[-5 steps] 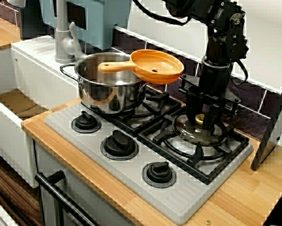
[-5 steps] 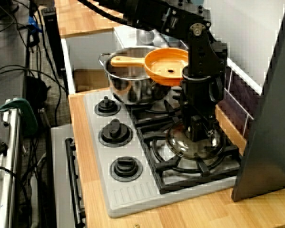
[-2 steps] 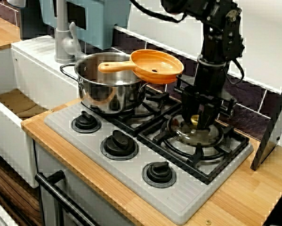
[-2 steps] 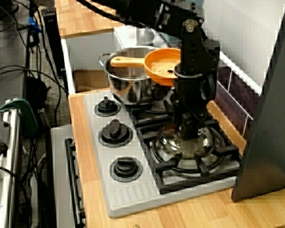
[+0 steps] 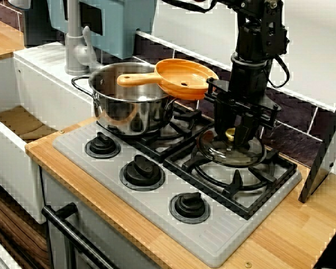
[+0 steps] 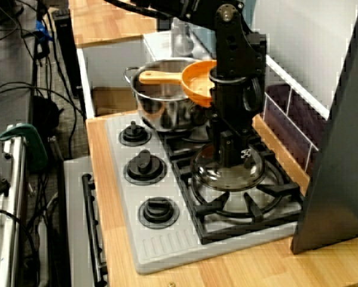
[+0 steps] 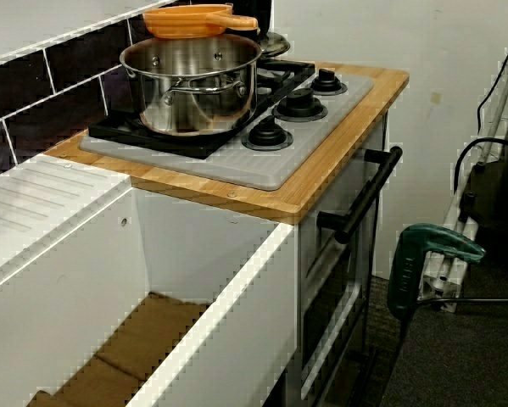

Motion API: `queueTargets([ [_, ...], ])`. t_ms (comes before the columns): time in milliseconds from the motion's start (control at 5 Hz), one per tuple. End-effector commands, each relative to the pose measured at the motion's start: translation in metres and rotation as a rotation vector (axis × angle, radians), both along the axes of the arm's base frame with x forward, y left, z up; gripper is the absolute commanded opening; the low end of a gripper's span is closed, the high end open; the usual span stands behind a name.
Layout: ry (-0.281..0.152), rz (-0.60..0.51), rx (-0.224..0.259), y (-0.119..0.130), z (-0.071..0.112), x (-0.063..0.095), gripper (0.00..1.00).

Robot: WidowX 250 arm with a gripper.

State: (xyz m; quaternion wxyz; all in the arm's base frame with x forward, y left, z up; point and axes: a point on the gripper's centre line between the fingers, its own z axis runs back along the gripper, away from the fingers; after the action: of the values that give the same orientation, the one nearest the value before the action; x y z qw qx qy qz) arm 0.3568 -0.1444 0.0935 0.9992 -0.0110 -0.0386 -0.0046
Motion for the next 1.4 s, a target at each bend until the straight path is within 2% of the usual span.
queueTargets([
  [0,-0.077,-0.022,-0.037,0.011,0.037,-0.017,0.00],
  [600,-0.079,-0.051,-0.043,0.019,0.043,-0.042,0.00],
  [800,-0.080,-0.048,-0.049,0.020,0.045,-0.044,0.00],
  [1000,-0.088,-0.032,-0.067,0.020,0.047,-0.035,0.00],
  [1200,-0.126,-0.022,-0.071,0.014,0.048,-0.025,0.00],
])
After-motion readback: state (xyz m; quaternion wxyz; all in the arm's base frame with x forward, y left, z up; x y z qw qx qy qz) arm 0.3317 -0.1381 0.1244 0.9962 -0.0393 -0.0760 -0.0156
